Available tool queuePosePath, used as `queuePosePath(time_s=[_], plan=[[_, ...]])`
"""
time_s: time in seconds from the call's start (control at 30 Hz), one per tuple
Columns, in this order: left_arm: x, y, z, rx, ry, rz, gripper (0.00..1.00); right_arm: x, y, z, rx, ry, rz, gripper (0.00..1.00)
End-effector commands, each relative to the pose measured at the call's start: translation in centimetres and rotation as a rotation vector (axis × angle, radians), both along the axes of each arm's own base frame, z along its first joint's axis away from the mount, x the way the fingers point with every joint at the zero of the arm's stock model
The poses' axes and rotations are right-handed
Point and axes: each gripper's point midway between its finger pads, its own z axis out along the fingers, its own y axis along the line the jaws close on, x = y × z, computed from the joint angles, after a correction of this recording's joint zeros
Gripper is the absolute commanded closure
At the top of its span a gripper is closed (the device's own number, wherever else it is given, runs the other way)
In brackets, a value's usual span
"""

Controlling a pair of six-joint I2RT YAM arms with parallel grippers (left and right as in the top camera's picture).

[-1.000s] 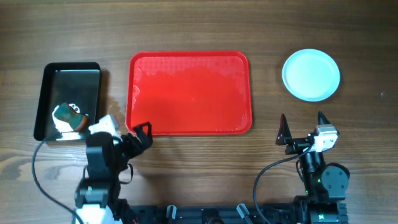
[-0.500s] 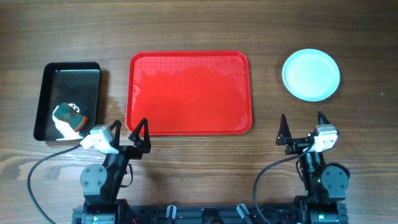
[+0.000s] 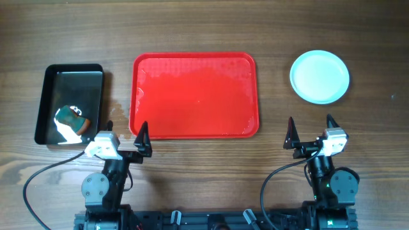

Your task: Clean dirty plates on tray and stack at the side

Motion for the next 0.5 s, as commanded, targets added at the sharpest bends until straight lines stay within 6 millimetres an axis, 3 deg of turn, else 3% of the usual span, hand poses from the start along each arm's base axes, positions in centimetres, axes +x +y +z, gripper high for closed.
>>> queuePosePath(time_s=[0.0, 0.13, 0.47], plan=[[-0.04, -0.24, -0.24, 0.087, -0.011, -0.017, 0.0, -0.04, -0.07, 0.17, -0.017, -0.011, -0.006, 0.0], [-0.11, -0.74, -0.16, 0.225, -0.037, -0.055, 0.0, -0.04, -0.07, 0.17, -0.017, -0.011, -0.006, 0.0], [-0.05, -0.26, -0.26, 0.3, -0.039, -0.033, 0.0, -0.04, -0.07, 0.17, -0.017, -0.011, -0.006, 0.0]])
